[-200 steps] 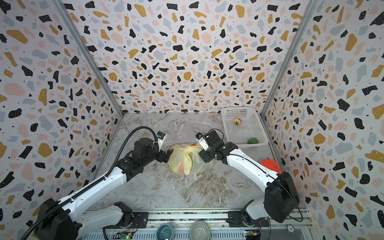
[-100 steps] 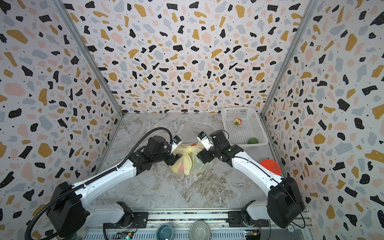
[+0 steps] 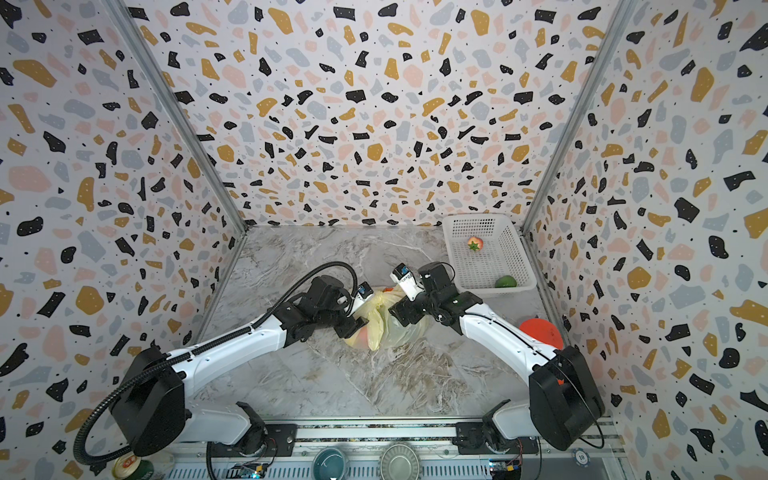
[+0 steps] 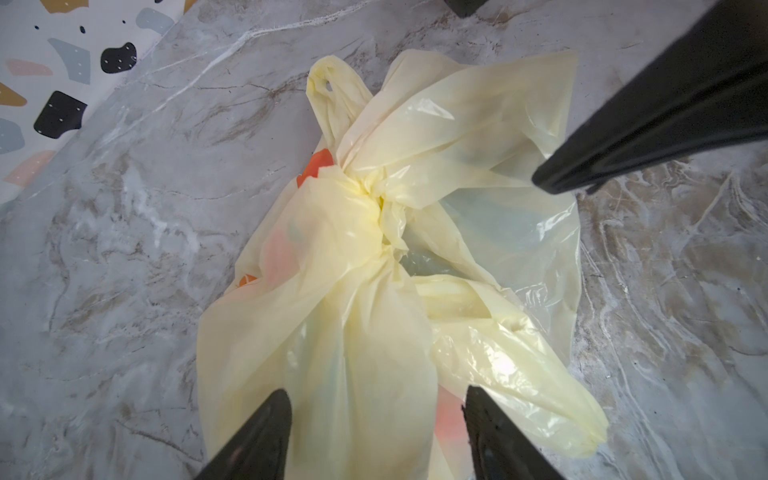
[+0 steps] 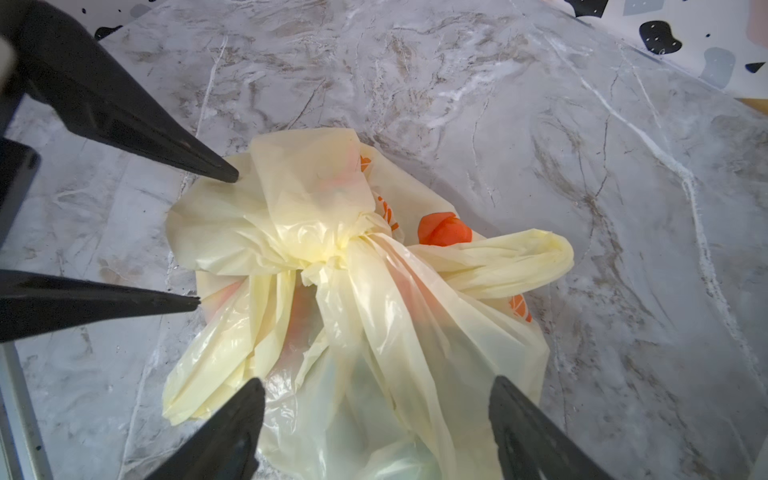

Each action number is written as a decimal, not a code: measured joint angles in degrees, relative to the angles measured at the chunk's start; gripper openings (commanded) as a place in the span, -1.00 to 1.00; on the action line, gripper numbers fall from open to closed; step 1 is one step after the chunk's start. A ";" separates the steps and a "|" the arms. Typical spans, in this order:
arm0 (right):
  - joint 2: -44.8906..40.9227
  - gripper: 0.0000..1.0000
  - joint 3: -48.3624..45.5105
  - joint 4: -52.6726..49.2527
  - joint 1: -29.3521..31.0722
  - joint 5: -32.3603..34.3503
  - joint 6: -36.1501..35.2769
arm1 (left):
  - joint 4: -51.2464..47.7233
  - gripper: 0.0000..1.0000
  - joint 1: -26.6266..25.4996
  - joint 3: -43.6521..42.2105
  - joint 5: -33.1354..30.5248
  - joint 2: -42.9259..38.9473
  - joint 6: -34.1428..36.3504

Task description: Untie the knot of the plastic bag and take out the fruit

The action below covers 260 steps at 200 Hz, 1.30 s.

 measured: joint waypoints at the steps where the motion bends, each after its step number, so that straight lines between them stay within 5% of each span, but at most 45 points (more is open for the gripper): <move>1: 0.00 0.68 -0.02 0.04 0.00 -0.02 0.00 | 0.04 0.12 0.02 0.00 -0.15 0.04 -0.02; 64: 1.57 0.58 -2.19 3.72 0.00 -0.72 -0.07 | 1.73 -0.46 -0.11 0.00 -2.34 0.68 -0.02; 133: 6.27 0.08 -2.23 8.26 0.00 -0.92 -0.46 | 3.67 -0.94 -0.39 -0.02 -3.34 1.07 -0.37; 200: 7.02 -1.00 -2.23 10.93 0.00 -1.77 -0.26 | 5.03 -1.00 -0.44 -0.35 -3.43 1.07 -0.61; 260: 5.16 -1.00 -3.76 10.75 0.00 -1.05 0.31 | 7.78 -1.00 -0.37 -5.77 -7.10 -4.46 -3.91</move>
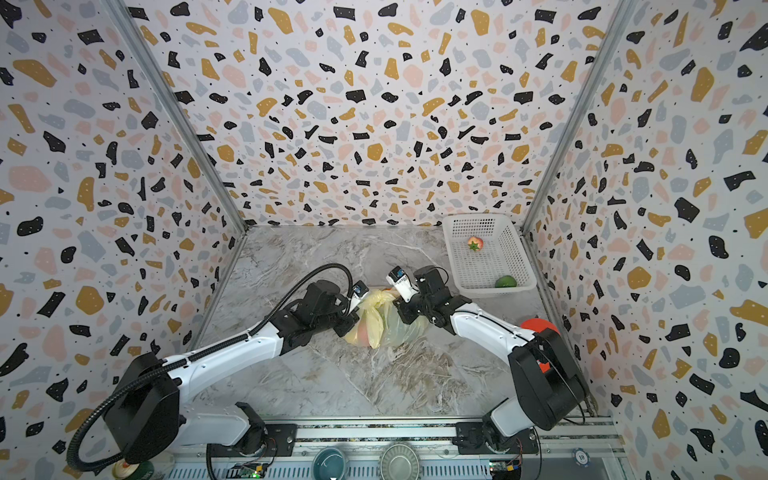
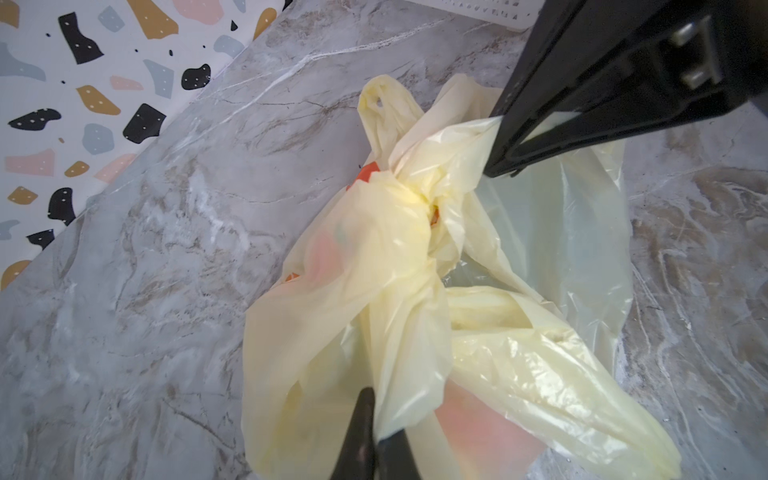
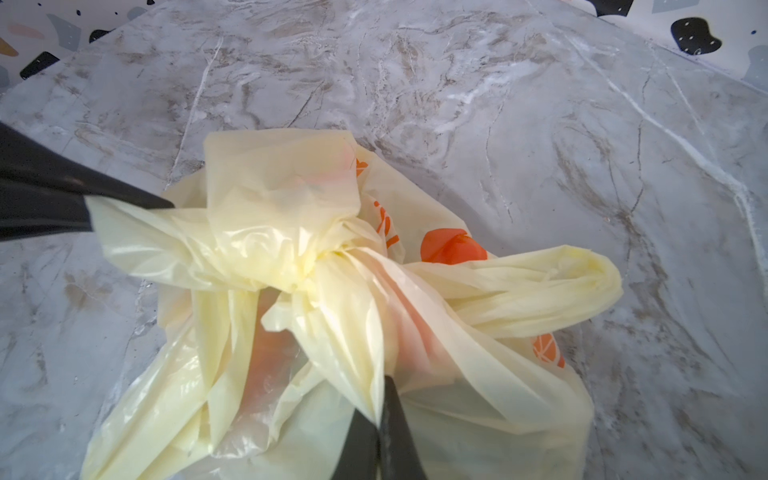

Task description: Untie the knot of the plastic bag and take out the fruit

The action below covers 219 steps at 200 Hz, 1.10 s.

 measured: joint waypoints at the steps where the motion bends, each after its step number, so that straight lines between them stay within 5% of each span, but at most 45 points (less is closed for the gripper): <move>1: -0.20 -1.00 -0.11 -0.02 0.00 0.00 0.11 | 0.02 -1.00 0.00 -0.07 -0.07 -0.11 -0.07; 165: -14.45 -1.00 -12.52 3.02 -12.44 -3.15 15.52 | 1.75 -1.00 6.95 -4.59 -6.03 -8.90 -15.19; 219: -14.45 0.08 -10.67 -2.21 -9.46 -0.68 10.75 | 0.61 -1.00 5.57 -6.03 -5.51 -9.75 -13.99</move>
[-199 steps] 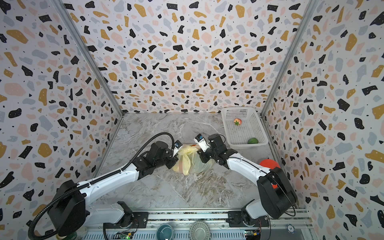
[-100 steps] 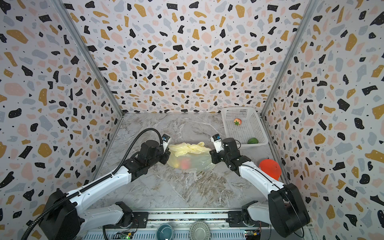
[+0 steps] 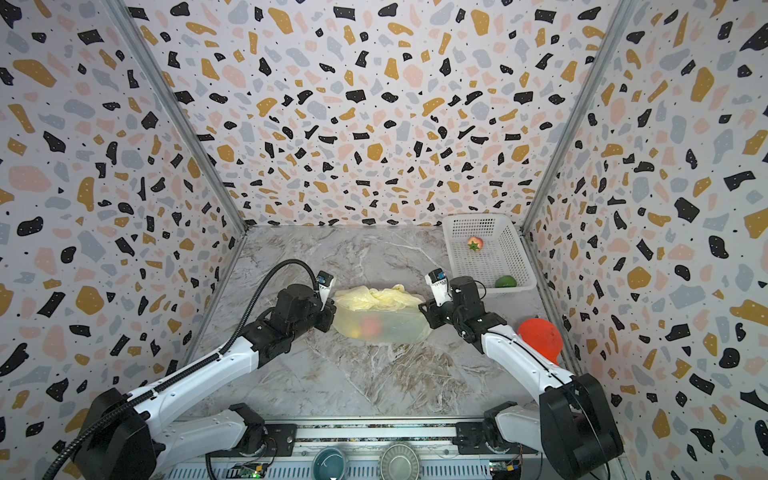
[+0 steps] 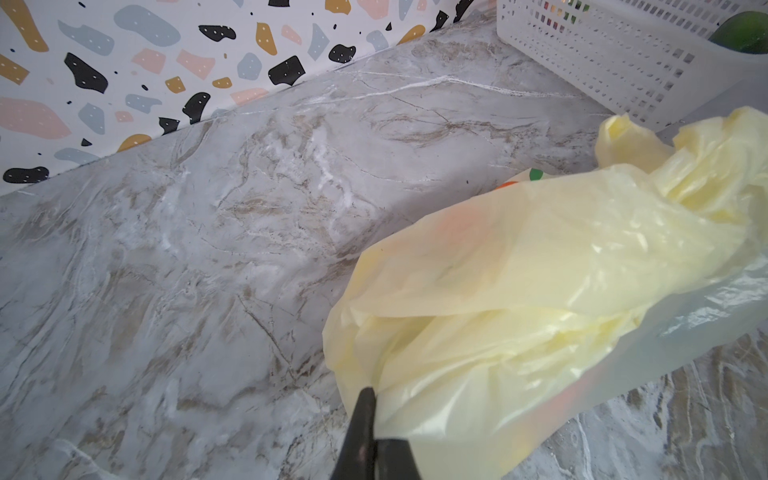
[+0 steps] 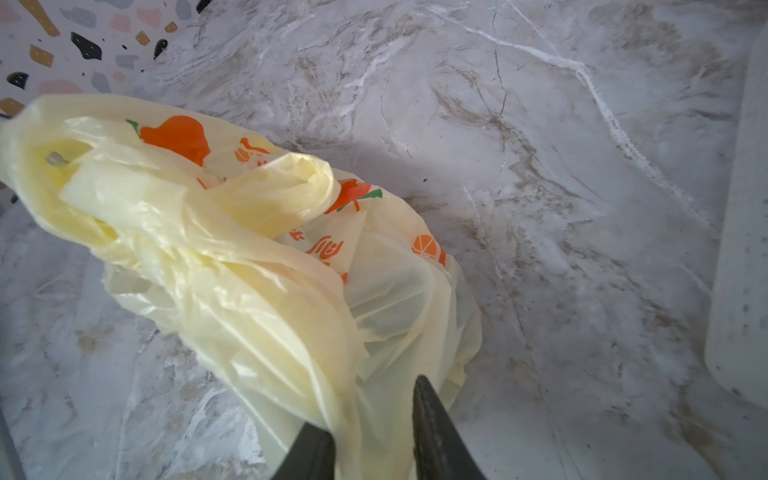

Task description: Untie the knot of the plastic bag and take out the fruit

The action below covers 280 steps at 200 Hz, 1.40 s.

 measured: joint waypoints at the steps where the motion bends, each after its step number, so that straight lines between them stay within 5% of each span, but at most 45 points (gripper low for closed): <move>1: 0.00 0.09 0.09 -0.15 0.07 0.11 -0.20 | -0.02 -1.00 -0.02 0.00 0.00 0.00 0.02; 35: -0.02 0.32 5.70 -3.56 6.25 3.96 -5.55 | -0.44 -1.00 -1.40 0.00 0.02 0.04 1.29; 79: 2.60 0.31 9.35 -3.52 9.60 6.56 -10.34 | -0.31 -1.00 -1.44 0.00 -0.11 -0.55 1.46; 101: 6.86 0.11 10.69 -2.91 9.57 8.20 -11.82 | -0.09 -1.00 -1.44 0.00 -0.20 -0.79 1.49; 139: 11.02 -0.57 11.93 -2.75 9.53 9.90 -13.42 | 0.00 -1.00 -1.44 0.00 -0.59 -0.87 1.49; 195: 6.10 -0.85 11.65 -2.82 6.80 8.07 -11.37 | -0.02 -1.00 -1.53 0.00 -2.93 -0.87 0.55; 265: -1.68 -0.88 4.79 -1.38 -1.22 -2.12 -3.74 | 0.90 -1.00 -2.34 -0.02 -3.63 -0.85 -3.43; 280: -2.16 -0.88 4.00 -1.27 -1.97 -3.50 -3.21 | 0.63 -0.24 -2.34 0.00 -3.85 -0.87 -3.50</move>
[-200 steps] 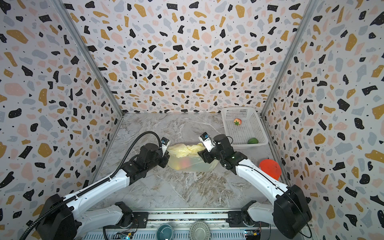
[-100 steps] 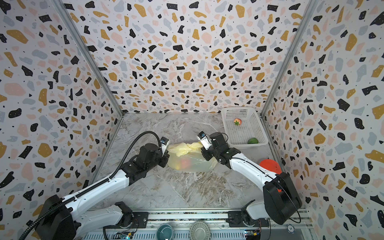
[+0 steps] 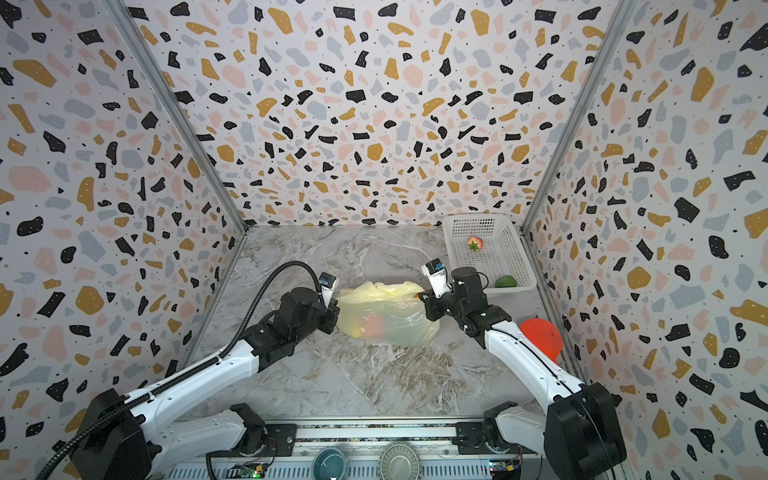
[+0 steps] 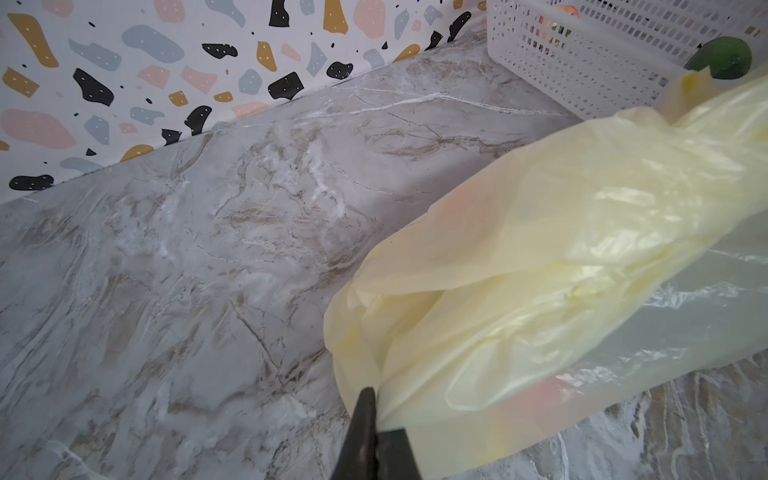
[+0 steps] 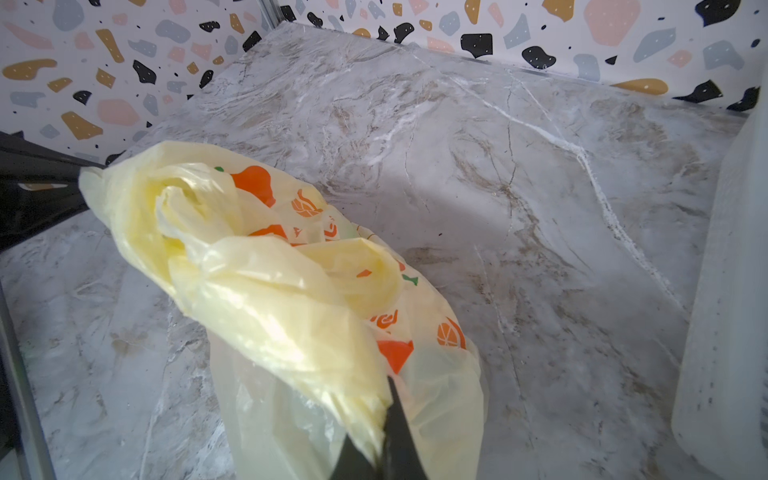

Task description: Untie the knot of the plastic bag and take out the fruit

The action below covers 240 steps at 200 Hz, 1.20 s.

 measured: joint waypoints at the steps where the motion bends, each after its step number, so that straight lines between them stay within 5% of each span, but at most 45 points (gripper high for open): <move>1: -0.02 -0.88 -0.02 -0.02 -0.02 0.00 0.00 | -0.04 -0.21 0.00 0.00 -0.07 0.00 0.00; 12: -0.09 -0.89 -0.04 -0.24 -0.35 -0.17 -0.07 | -0.87 0.07 -0.35 0.00 -1.03 -0.17 0.55; 38: 0.13 -0.92 0.07 -0.81 0.48 -0.13 -0.98 | -2.40 0.27 -5.42 1.16 -4.79 -1.53 4.46; 76: 1.07 -0.95 0.33 -1.20 2.27 -0.68 -1.14 | -1.14 0.31 -13.07 5.84 -6.69 -0.31 12.87; 147: 2.03 -0.95 2.32 -1.51 3.04 -1.29 -1.11 | 1.36 0.22 -15.13 8.92 -4.68 8.81 22.84; 174: 2.14 -0.95 2.32 -1.60 3.15 -1.46 -1.11 | 3.52 -0.08 -15.15 9.01 -4.70 10.64 24.48; 220: 2.16 -0.95 2.32 -1.60 3.15 -1.60 -1.14 | 6.21 -0.99 -15.17 9.01 -4.87 12.61 25.75; 240: 2.16 -0.95 2.32 -1.60 3.15 -1.38 -1.14 | 6.75 -1.00 -15.17 8.98 -4.92 12.48 26.03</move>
